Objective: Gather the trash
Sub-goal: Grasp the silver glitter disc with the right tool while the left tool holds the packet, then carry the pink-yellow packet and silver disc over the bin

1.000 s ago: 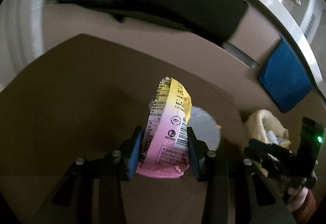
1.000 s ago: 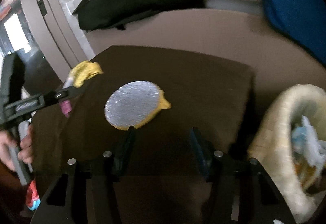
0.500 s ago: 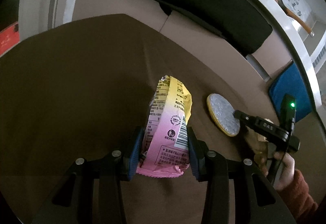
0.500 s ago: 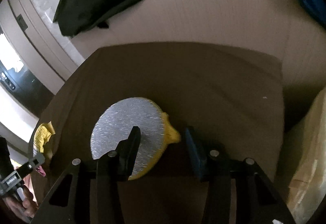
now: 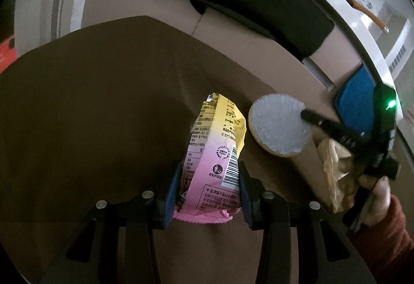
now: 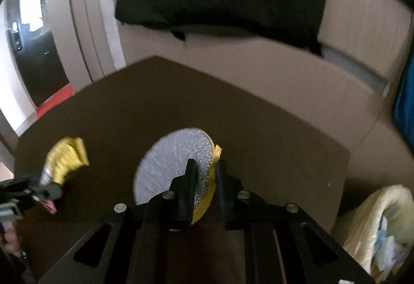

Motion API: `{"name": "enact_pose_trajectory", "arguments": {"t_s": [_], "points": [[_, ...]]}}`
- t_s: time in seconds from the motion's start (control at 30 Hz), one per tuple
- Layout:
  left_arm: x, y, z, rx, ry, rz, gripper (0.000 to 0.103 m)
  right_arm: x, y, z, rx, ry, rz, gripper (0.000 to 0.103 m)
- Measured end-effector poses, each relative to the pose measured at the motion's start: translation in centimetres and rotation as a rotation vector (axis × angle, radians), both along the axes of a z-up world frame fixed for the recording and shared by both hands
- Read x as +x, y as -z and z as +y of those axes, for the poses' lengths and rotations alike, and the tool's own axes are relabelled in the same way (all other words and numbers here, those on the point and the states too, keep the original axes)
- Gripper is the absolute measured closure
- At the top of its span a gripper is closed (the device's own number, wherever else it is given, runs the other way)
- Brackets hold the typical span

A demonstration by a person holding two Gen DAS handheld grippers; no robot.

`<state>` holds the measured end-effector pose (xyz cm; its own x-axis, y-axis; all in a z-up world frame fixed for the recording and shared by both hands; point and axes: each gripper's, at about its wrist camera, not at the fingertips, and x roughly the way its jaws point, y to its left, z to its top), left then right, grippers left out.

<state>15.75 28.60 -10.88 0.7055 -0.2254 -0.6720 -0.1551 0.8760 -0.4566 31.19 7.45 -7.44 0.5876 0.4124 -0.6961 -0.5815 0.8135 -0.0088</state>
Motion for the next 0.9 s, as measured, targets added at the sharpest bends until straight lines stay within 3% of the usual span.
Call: {"name": "enact_pose_trajectory", "arguments": {"t_s": [0.1,0.27,0.5,0.73,0.83,0.9], "points": [[-0.1,0.1,-1.0,-0.024,0.041,0.005,0.061,-1.4,-1.6,0.6,-0.011,-0.026,-0.048,0.090],[0.0,0.4,-2.7,0.034,0.071,0.007,0.061,-3.2,-2.5,2.1,-0.046,-0.077,-0.092,0.090],[0.3,0.8,-3.8,0.061,0.101,0.009,0.061,-4.3,-2.2,3.3,-0.012,-0.134,-0.044,0.090],[0.1,1.3,-3.3,0.006,0.109,0.003,0.061,-4.6,-1.9,4.1,0.172,-0.278,0.110,0.083],[-0.1,1.3,-3.3,0.002,0.106,0.001,0.061,-4.7,-0.7,5.1,0.148,-0.282,0.135,0.083],[-0.3,1.3,-3.2,-0.010,0.095,0.000,0.061,-4.8,-0.1,5.6,0.105,-0.250,0.105,0.089]]}}
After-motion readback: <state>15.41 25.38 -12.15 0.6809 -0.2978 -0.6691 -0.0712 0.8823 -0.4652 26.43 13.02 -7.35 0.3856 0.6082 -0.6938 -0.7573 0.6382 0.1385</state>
